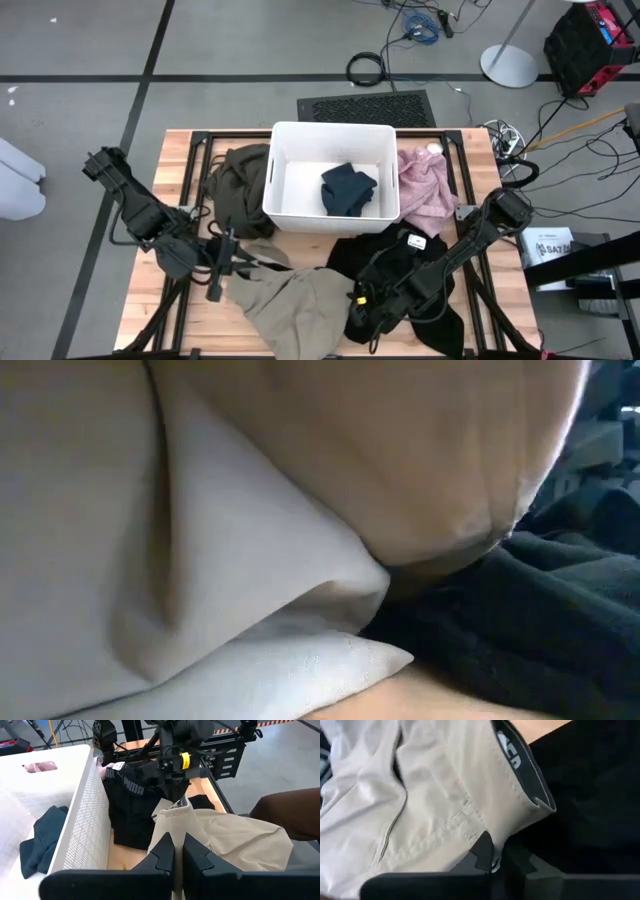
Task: Sort clothes
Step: Fold the brown pants
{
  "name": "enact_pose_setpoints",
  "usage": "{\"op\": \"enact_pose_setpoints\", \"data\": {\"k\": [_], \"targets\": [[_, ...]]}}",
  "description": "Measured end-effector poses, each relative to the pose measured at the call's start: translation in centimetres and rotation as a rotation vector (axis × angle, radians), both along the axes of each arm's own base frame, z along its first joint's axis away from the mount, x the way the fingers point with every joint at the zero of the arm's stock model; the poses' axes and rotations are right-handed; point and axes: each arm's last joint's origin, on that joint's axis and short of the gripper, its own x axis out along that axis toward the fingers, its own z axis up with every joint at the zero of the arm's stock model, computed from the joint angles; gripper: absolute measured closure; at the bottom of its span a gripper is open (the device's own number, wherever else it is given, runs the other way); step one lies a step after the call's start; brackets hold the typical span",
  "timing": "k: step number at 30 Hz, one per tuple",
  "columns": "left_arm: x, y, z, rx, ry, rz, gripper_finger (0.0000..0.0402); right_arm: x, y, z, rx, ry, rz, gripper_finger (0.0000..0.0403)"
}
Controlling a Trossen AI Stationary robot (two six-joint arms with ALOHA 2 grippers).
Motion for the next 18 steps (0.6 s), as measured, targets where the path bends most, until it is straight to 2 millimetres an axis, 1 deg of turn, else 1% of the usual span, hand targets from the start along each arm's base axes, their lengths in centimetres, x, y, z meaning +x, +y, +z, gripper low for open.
{"op": "enact_pose_setpoints", "data": {"k": [2, 4, 7, 12, 15, 18], "targets": [[0.0, 0.0, 0.0, 0.002, 0.001, -0.001, 0.0384, -0.2, -0.3, 0.9, -0.028, -0.008, 0.04, 0.0397], [0.0, 0.0, 0.0, 0.002, 0.0, -0.001, 0.0384, -0.4, -0.6, 2.4, -0.055, -0.043, 0.076, 0.0398], [0.0, 0.0, 0.0, -0.001, -0.003, -0.001, 0.0384, -0.9, -1.3, 5.1, -0.128, -0.124, 0.121, 0.0399], [0.1, -0.1, 0.3, -0.014, -0.023, -0.002, 0.0384, -2.2, -3.0, 9.9, -0.315, -0.268, 0.158, 0.0401], [0.3, -0.2, 0.7, 0.0, -0.076, 0.014, 0.0384, -2.6, -4.0, 12.5, -0.441, -0.363, 0.22, 0.0401], [0.5, -0.1, 1.3, 0.027, -0.152, 0.081, 0.0384, -2.9, -5.1, 15.2, -0.539, -0.475, 0.254, 0.0402]]}}
